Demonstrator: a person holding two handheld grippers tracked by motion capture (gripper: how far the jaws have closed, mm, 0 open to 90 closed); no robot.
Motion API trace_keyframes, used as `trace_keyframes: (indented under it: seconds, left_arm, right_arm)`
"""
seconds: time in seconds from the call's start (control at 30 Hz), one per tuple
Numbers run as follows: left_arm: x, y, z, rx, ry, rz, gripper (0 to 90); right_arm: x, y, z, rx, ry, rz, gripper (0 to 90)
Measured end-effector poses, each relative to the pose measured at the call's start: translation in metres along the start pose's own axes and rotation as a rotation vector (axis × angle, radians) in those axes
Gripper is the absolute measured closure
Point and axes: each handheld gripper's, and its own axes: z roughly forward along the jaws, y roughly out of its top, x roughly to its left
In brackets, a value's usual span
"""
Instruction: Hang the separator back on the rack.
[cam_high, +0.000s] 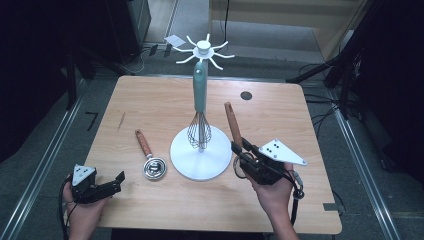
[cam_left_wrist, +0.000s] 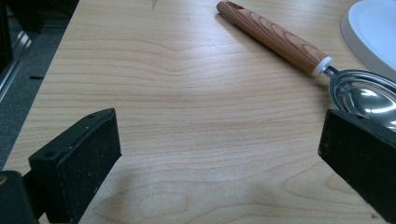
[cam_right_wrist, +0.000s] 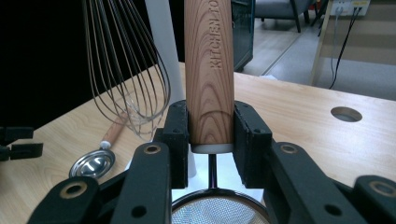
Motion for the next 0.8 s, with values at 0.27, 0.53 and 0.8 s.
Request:
trace_keyframes:
  seconds: [0.27, 0.53, 0.8]
  left_arm:
    - [-0.001, 0.000, 0.000, 0.002, -0.001, 0.004, 0.0]
    - [-0.001, 0.000, 0.000, 0.003, 0.003, 0.010, 0.0]
    - [-0.002, 0.000, 0.000, 0.006, 0.000, 0.012, 0.0]
  right_arm:
    - [0.003, 0.007, -0.002, -0.040, 0.006, 0.002, 70.7]
    - [0.006, 0.013, -0.003, -0.066, 0.017, -0.011, 70.7]
    - [0.009, 0.021, -0.005, -0.090, 0.022, -0.016, 70.7]
